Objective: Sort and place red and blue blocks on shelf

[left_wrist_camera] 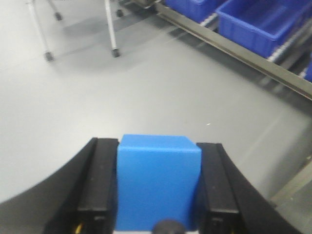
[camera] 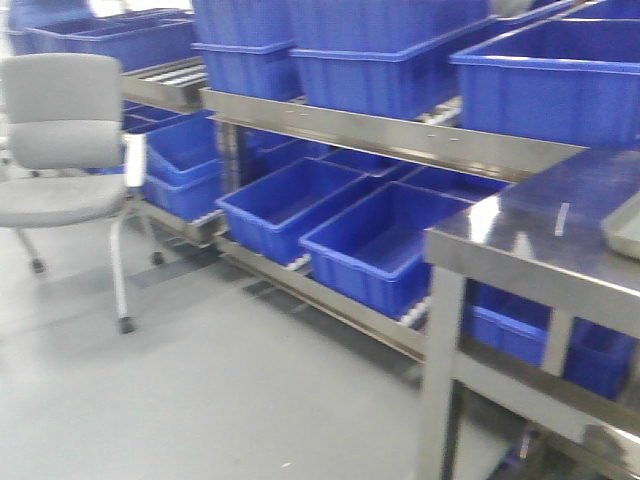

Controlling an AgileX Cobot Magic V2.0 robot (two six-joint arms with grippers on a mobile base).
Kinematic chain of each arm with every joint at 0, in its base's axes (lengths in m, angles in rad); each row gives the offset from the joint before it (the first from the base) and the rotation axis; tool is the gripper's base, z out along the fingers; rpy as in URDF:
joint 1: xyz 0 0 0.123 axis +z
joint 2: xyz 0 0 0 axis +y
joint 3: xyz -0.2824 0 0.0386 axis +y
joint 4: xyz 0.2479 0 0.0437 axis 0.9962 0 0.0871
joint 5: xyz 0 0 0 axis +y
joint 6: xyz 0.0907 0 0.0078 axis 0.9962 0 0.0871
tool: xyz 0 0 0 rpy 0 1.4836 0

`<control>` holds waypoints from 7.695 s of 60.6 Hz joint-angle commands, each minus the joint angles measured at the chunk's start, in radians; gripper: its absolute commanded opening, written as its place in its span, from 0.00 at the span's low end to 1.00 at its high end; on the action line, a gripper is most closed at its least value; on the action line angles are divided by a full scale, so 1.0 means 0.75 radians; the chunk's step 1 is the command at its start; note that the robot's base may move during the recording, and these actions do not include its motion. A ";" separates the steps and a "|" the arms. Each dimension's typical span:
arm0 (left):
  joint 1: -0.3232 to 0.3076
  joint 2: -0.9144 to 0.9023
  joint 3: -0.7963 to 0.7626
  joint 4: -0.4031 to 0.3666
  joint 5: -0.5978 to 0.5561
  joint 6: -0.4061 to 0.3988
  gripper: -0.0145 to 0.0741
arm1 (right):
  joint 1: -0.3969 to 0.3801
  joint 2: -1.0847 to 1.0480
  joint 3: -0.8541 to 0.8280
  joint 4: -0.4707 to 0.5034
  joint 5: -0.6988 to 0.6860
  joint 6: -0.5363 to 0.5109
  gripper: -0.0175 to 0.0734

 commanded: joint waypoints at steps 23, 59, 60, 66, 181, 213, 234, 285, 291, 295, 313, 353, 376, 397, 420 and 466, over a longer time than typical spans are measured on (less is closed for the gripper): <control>0.000 0.007 -0.037 -0.006 -0.100 0.000 0.30 | -0.007 0.005 -0.041 -0.007 -0.122 -0.005 0.25; 0.000 0.007 -0.037 -0.006 -0.100 0.000 0.30 | -0.007 0.005 -0.041 -0.007 -0.122 -0.005 0.25; 0.000 0.007 -0.037 -0.006 -0.100 0.000 0.30 | -0.007 0.005 -0.041 -0.007 -0.122 -0.005 0.25; 0.000 0.007 -0.037 -0.006 -0.100 0.000 0.30 | -0.007 0.005 -0.041 -0.007 -0.122 -0.005 0.25; 0.000 0.007 -0.037 -0.006 -0.100 0.000 0.30 | -0.007 0.005 -0.041 -0.007 -0.122 -0.005 0.25; 0.000 0.007 -0.037 -0.006 -0.100 0.000 0.30 | -0.007 0.005 -0.041 -0.007 -0.122 -0.005 0.25; 0.000 0.007 -0.037 -0.006 -0.100 0.000 0.30 | -0.007 0.005 -0.041 -0.007 -0.122 -0.005 0.25; 0.000 0.007 -0.037 -0.006 -0.100 0.000 0.30 | -0.007 0.005 -0.041 -0.007 -0.122 -0.005 0.25; 0.000 0.007 -0.037 -0.006 -0.100 0.000 0.30 | -0.007 0.005 -0.041 -0.007 -0.122 -0.005 0.25; 0.000 0.007 -0.037 -0.006 -0.100 0.000 0.30 | -0.007 0.005 -0.041 -0.007 -0.122 -0.005 0.25; 0.000 0.007 -0.037 -0.006 -0.100 0.000 0.30 | -0.007 0.005 -0.041 -0.007 -0.122 -0.005 0.25; 0.000 0.007 -0.037 -0.006 -0.100 0.000 0.30 | -0.007 0.005 -0.041 -0.007 -0.122 -0.005 0.25; 0.000 0.007 -0.037 -0.006 -0.100 0.000 0.30 | -0.007 0.005 -0.041 -0.007 -0.122 -0.005 0.25; 0.000 0.007 -0.037 -0.006 -0.100 0.000 0.30 | -0.007 0.005 -0.041 -0.007 -0.122 -0.005 0.25; 0.000 0.007 -0.037 -0.006 -0.100 0.000 0.30 | -0.007 0.005 -0.041 -0.007 -0.122 -0.005 0.25; 0.000 0.007 -0.037 -0.006 -0.100 0.000 0.30 | -0.007 0.005 -0.041 -0.007 -0.122 -0.005 0.25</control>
